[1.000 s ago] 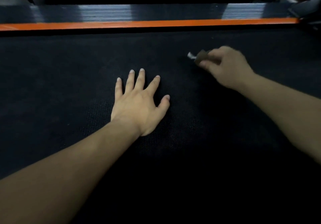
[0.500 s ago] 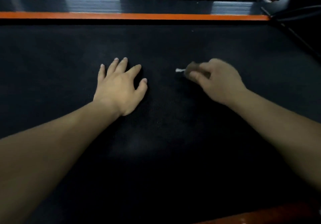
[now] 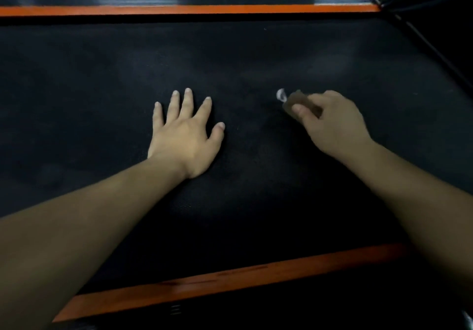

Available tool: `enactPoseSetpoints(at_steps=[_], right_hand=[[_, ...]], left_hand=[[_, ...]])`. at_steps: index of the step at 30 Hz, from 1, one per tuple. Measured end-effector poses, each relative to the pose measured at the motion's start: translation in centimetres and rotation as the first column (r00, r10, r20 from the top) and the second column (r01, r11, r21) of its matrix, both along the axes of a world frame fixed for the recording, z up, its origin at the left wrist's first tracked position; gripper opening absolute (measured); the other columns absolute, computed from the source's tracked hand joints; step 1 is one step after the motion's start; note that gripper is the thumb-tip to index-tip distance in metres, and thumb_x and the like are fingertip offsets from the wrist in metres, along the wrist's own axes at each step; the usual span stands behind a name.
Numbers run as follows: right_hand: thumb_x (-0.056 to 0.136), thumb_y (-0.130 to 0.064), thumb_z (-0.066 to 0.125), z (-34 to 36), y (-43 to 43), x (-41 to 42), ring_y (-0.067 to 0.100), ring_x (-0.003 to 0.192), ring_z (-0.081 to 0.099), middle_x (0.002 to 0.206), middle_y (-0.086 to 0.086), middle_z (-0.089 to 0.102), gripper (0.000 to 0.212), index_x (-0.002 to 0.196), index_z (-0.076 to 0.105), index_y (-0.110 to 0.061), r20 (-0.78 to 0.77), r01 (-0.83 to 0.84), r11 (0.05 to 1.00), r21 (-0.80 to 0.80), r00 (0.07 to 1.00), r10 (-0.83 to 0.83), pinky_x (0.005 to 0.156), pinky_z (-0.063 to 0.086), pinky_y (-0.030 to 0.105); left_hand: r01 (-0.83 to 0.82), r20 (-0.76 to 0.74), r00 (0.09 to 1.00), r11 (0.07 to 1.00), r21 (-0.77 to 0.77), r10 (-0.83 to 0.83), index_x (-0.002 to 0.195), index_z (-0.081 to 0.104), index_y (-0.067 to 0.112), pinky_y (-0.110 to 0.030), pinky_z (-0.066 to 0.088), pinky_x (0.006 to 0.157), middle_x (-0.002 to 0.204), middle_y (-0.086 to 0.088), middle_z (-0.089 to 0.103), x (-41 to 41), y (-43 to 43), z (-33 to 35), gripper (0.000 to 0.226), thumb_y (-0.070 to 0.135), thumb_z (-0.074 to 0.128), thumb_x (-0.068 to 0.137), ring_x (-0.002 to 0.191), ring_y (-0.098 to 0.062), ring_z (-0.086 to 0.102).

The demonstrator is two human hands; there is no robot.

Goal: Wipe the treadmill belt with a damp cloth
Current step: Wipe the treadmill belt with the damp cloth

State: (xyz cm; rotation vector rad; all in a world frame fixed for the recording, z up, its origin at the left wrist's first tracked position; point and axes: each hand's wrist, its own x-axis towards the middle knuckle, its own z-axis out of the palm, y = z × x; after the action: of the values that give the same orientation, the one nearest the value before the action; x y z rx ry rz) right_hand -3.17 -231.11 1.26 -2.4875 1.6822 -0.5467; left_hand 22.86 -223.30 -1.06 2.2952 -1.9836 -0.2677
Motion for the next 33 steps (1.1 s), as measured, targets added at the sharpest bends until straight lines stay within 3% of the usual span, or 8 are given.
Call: enactPoseSetpoints(at_steps=[2,7,12,14,18,24,30,33], right_hand=[[0.096,-0.052,0.049,-0.2,1.1,0.5,0.019,0.076,0.053,0.082,-0.003,0.047,0.032,0.087,0.060,-0.022,-0.015,-0.007,1.000,-0.009,1.000,0.007,0.063,0.034,0.031],[0.093,-0.054,0.049,0.3,7.9,0.8,0.017,0.072,0.049,0.079,-0.006,0.046,0.034,0.088,0.064,-0.024,-0.022,-0.377,0.925,0.054,0.925,0.379,0.066,0.038,0.033],[0.092,-0.055,0.052,0.2,1.0,-2.6,0.031,0.080,0.058,0.081,0.001,0.049,0.039,0.094,0.067,-0.019,-0.011,-0.044,0.999,-0.011,0.999,0.044,0.069,0.042,0.035],[0.091,-0.054,0.054,0.1,2.4,-3.2,0.026,0.076,0.055,0.079,0.000,0.049,0.035,0.088,0.066,-0.021,0.012,-0.090,0.996,-0.009,0.996,0.090,0.067,0.039,0.034],[0.091,-0.052,0.056,-0.1,6.1,-3.1,0.015,0.074,0.050,0.080,-0.004,0.051,0.035,0.102,0.074,-0.024,0.022,-0.294,0.952,0.085,0.956,0.293,0.068,0.044,0.038],[0.094,-0.047,0.056,0.4,-0.5,-3.5,0.024,0.086,0.055,0.090,0.003,0.052,0.031,0.112,0.070,-0.025,0.020,0.057,0.997,0.047,0.998,-0.058,0.078,0.048,0.039],[0.091,-0.047,0.058,0.8,1.3,-4.2,0.017,0.075,0.051,0.082,-0.003,0.049,0.028,0.104,0.071,-0.026,-0.006,-0.161,0.982,0.095,0.987,0.162,0.069,0.047,0.037],[0.092,-0.048,0.059,0.7,-4.4,-5.9,0.020,0.079,0.052,0.085,-0.001,0.049,0.025,0.100,0.069,-0.027,0.001,0.009,1.000,0.028,1.000,-0.009,0.071,0.043,0.035]], left_hand=[[-0.002,0.019,1.000,1.000,-0.002,0.002,0.164,0.008,0.031,-0.053,-0.009,0.125,0.172,-0.008,-0.004,-0.1,0.0,0.0,0.070,0.062,0.015,0.101,0.157,-0.025,-0.013],[-0.013,0.033,0.999,1.000,-0.013,0.014,0.163,0.013,0.031,-0.054,-0.006,0.125,0.172,-0.010,0.000,-0.4,0.4,0.4,0.070,0.063,0.018,0.101,0.158,-0.028,-0.009],[0.086,-0.007,0.996,0.994,-0.062,-0.087,0.159,0.030,0.032,-0.057,-0.002,0.125,0.171,-0.007,0.012,-0.7,0.7,0.9,0.061,0.057,0.026,0.104,0.158,-0.027,0.003],[0.091,-0.008,0.996,0.996,-0.023,-0.091,0.159,0.031,0.031,-0.062,0.000,0.124,0.171,-0.008,0.014,-0.9,0.2,1.2,0.060,0.056,0.027,0.105,0.158,-0.030,0.003],[0.029,-0.063,0.998,0.999,0.025,-0.028,0.152,0.035,0.025,-0.073,0.000,0.118,0.166,-0.012,0.019,-2.1,-1.3,1.9,0.059,0.057,0.034,0.103,0.157,-0.036,0.004],[0.074,-0.117,0.991,0.996,0.039,-0.069,0.158,0.025,0.025,-0.068,-0.011,0.119,0.171,-0.016,0.001,-4.3,-3.5,1.8,0.062,0.054,0.033,0.104,0.157,-0.034,-0.011],[0.008,-0.094,0.996,1.000,0.013,-0.006,0.157,0.026,0.023,-0.064,-0.009,0.121,0.170,-0.020,0.002,-6.7,-5.9,1.4,0.064,0.055,0.035,0.102,0.156,-0.038,-0.008],[0.048,-0.077,0.996,0.999,-0.009,-0.049,0.159,0.023,0.026,-0.062,-0.007,0.123,0.170,-0.017,0.002,-7.6,-8.7,1.5,0.065,0.056,0.034,0.103,0.157,-0.036,-0.007]])
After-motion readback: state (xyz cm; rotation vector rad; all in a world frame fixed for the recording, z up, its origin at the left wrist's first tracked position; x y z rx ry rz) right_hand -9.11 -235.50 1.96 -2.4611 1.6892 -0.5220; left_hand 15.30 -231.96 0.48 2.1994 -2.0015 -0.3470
